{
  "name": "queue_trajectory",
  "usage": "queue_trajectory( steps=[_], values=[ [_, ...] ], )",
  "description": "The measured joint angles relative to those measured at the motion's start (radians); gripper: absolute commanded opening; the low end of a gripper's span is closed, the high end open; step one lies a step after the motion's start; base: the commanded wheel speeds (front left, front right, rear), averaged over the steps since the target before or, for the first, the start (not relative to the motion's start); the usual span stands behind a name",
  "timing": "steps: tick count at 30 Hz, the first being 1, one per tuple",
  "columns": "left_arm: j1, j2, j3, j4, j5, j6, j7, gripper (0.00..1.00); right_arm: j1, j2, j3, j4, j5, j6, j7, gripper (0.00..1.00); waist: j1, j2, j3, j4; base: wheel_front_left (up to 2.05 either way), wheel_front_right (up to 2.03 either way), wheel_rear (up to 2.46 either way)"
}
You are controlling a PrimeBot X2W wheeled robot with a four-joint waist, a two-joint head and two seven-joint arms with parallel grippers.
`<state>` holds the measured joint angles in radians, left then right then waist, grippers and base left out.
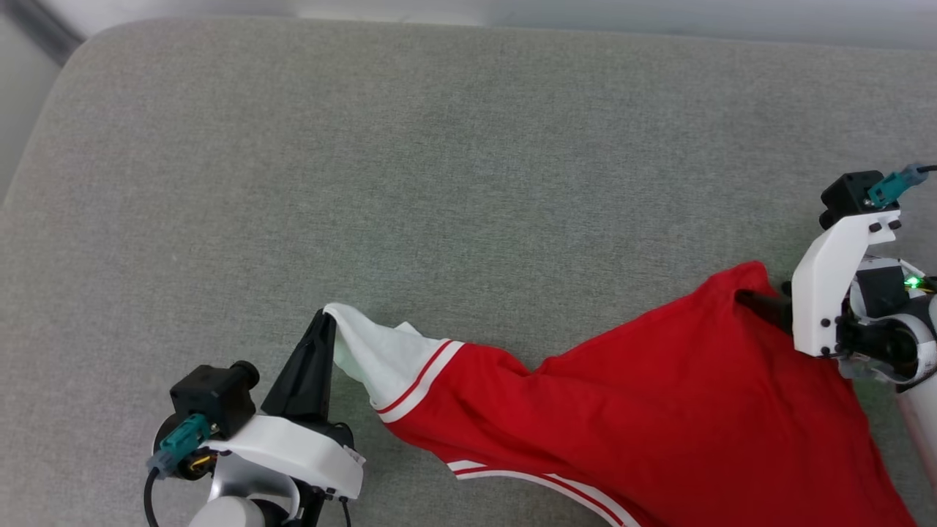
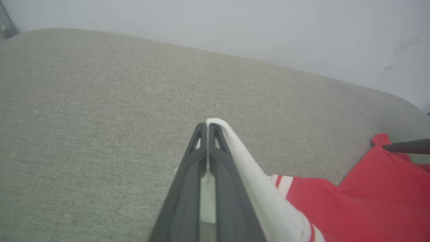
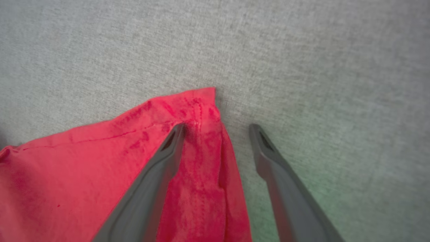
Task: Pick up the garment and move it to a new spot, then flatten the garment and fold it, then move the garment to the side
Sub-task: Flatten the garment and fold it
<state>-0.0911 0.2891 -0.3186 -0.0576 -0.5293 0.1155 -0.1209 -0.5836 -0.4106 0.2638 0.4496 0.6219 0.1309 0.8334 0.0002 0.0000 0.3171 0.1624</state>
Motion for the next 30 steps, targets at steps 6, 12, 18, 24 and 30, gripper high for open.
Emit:
queue_trajectory(
  steps=[6,12,18,24,30],
  values=[
    [-0.002,-0.009,-0.005,0.018,-0.003,-0.002,-0.014,0.0,-0.031,-0.032,0.031,0.046,0.043,0.0,0.088,0.2,-0.0001,0.0,0.015,0.022,0.0,0.0,0.0],
    [-0.005,-0.006,-0.004,0.035,-0.008,-0.005,-0.015,0.0,-0.037,-0.025,0.059,0.046,0.058,0.0,0.035,0.0,0.0,0.0,-0.005,0.021,0.0,0.0,0.0],
    [-0.006,0.029,0.008,0.039,-0.012,-0.005,0.009,0.0,-0.047,-0.01,0.042,0.027,0.029,0.0,-0.119,0.0,-0.0001,0.0,-0.056,0.006,0.0,0.0,0.0],
    [-0.064,0.08,0.054,0.035,-0.013,0.002,0.032,0.0,-0.066,0.009,-0.014,0.023,-0.047,0.0,-0.244,0.0,-0.0001,0.0,-0.116,-0.039,0.0,0.0,0.0],
    [-0.207,0.097,0.094,0.062,-0.039,0.004,0.075,0.0,-0.097,0.037,-0.049,0.029,-0.103,0.0,-0.322,0.0,-0.0001,0.0,-0.163,-0.108,0.0,0.0,0.0]
  ],
)
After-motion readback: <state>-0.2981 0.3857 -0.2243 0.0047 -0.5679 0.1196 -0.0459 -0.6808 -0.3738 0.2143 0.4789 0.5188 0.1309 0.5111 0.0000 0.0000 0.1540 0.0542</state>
